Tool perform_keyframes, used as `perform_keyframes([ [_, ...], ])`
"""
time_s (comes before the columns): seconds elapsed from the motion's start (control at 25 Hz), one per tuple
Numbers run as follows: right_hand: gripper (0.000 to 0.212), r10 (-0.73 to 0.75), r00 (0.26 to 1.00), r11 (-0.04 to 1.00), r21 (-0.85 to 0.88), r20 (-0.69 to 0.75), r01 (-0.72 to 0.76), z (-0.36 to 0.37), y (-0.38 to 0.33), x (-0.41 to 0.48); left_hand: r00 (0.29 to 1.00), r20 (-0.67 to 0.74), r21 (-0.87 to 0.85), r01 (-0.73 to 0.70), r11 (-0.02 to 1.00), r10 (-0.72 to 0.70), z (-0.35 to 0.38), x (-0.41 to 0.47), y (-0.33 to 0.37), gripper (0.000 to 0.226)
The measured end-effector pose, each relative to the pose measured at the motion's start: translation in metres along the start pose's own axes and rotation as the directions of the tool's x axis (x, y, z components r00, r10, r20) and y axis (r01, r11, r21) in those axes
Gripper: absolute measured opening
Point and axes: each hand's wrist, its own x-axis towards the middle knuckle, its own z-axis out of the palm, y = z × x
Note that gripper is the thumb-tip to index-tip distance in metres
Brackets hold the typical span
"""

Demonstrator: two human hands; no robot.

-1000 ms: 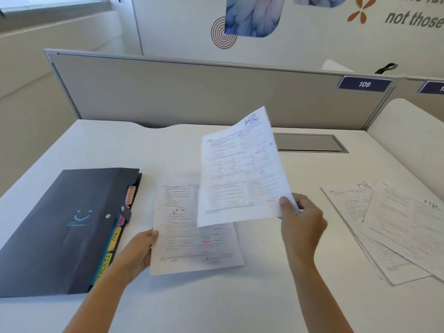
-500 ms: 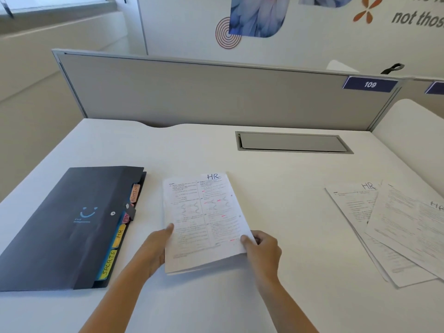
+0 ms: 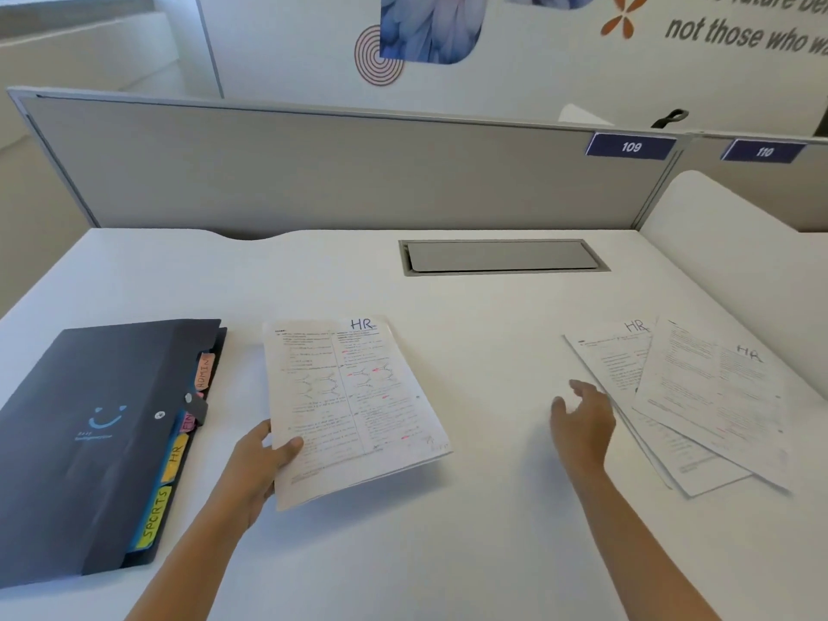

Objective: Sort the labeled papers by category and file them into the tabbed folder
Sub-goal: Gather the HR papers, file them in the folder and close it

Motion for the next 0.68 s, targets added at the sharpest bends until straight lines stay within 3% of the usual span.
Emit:
perform_keyframes([
  [0.08,0.047,0.041,0.998,0.986,-0.162,-0.038,-0.047,-0.015,0.026,0.033,0.999,0.028,0.014,-0.017,1.0,0.016,0.003,0.001,0.001,0.04],
  [0.2,0.062,0.172,0.984,0.873,-0.472,0.054,-0.126,-0.033,0.066,0.067,0.998,0.046,0.044,-0.032,0.999,0.03,0.008,0.001,0.004,0.043],
  [0.28,0.061,0.266,0.957,0.806,-0.572,0.12,-0.152,-0.038,0.084,0.069,0.998,0.059,0.045,-0.037,0.998,0.034,0.012,0.001,0.005,0.044],
  [0.52,0.055,0.1,0.946,0.82,-0.564,0.308,0.097,-0.016,0.059,0.02,0.994,0.098,0.014,-0.043,0.999,0.041,0.022,0.003,0.002,0.045],
  [0.68,0.055,-0.078,0.937,0.838,-0.487,0.341,0.246,0.007,0.02,-0.053,0.995,0.098,0.013,-0.035,0.999,0.034,0.022,0.001,-0.001,0.047],
])
